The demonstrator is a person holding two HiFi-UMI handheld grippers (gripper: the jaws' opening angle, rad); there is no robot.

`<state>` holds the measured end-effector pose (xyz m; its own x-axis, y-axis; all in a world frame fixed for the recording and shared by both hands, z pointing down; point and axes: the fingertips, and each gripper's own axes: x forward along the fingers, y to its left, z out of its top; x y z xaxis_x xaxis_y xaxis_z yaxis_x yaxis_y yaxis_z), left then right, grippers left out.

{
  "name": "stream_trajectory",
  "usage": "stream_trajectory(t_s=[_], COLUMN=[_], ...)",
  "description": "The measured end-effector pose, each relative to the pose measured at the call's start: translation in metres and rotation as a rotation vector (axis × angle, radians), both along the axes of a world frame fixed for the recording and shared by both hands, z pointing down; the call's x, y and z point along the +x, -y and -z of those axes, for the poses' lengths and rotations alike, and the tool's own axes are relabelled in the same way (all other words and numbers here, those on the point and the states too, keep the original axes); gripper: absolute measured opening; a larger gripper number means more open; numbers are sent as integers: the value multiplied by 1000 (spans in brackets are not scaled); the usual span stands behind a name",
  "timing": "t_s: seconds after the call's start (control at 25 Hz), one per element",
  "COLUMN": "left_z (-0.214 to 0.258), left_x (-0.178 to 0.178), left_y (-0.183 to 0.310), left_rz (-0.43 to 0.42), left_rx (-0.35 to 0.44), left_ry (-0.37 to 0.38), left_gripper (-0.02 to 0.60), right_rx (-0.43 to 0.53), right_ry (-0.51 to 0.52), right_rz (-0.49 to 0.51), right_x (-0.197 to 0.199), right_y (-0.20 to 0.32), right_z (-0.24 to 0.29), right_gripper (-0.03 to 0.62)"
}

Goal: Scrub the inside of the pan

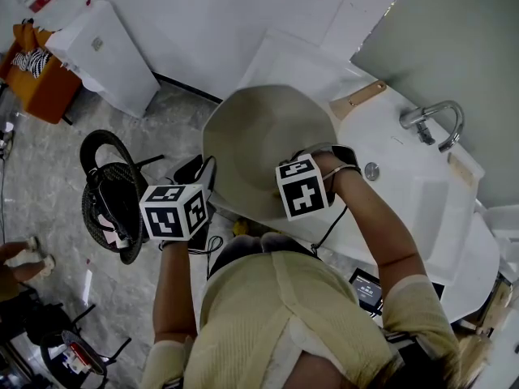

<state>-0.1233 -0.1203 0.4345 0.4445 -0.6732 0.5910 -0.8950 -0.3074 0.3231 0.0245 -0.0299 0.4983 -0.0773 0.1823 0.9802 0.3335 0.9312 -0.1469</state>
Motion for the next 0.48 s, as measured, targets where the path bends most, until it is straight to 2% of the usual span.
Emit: stream_trajectory(t_s=[0.24,0.48], left_z=[0,0], left_x=[0,2], left_y=[0,0], left_rz=[1,-1], left_rx=[2,2], left_ry=[-1,-1], left_gripper=[140,140], right_rx=[135,247], right_ry=[-125,-180], right_rz=[-22,-61], right_x=[21,32], right_y=[28,54], right_z=[-6,-8], right_gripper=[54,53])
